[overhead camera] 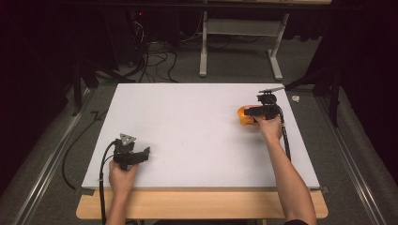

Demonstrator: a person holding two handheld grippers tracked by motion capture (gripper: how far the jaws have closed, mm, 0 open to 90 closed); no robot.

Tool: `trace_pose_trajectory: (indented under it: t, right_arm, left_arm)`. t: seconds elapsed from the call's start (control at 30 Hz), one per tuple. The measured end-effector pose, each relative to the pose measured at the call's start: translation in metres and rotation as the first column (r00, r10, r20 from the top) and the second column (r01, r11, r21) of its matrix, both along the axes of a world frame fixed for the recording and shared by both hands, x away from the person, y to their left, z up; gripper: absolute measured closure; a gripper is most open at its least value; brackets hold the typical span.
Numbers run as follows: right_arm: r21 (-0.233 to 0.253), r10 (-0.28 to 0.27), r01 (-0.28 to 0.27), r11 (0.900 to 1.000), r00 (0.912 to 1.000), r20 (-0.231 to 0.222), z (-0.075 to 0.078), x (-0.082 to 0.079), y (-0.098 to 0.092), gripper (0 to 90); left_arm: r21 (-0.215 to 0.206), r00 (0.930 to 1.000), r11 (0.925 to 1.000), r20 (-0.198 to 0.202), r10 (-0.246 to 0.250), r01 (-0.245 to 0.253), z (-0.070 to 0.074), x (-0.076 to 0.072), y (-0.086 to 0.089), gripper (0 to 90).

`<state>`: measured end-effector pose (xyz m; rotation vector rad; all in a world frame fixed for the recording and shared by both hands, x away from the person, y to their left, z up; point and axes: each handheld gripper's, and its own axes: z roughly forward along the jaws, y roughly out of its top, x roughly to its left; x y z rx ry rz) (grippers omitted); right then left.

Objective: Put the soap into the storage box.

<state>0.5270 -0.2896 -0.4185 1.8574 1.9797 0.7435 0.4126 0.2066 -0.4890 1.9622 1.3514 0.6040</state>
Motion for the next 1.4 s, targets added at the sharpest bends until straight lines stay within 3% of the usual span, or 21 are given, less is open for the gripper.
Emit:
trace_pose_trajectory:
  t: [0.6, 1.03, 1.4]
  right_arm:
    - [0.029, -0.027, 0.028, 0.999, 0.9993, -0.028, -0.007, 0.005, -0.003, 13.5]
    - [-0.004, -0.023, 0.023, 1.000, 0.9997, -0.001, -0.006, 0.004, 0.002, 12.4]
    - [0.024, -0.024, 0.023, 0.999, 0.9988, 0.042, 0.006, -0.004, -0.004, 13.5]
  left_arm:
    - [0.001, 1.0000, 1.0000, 0.002, 0.001, -0.001, 0.000, 0.000, 0.000, 22.4]
    - [0.001, 1.0000, 1.0000, 0.002, 0.001, -0.001, 0.000, 0.000, 0.000, 22.4]
    - [0.000, 1.0000, 1.0000, 0.000, 0.000, 0.000, 0.000, 0.000, 0.000, 22.4]
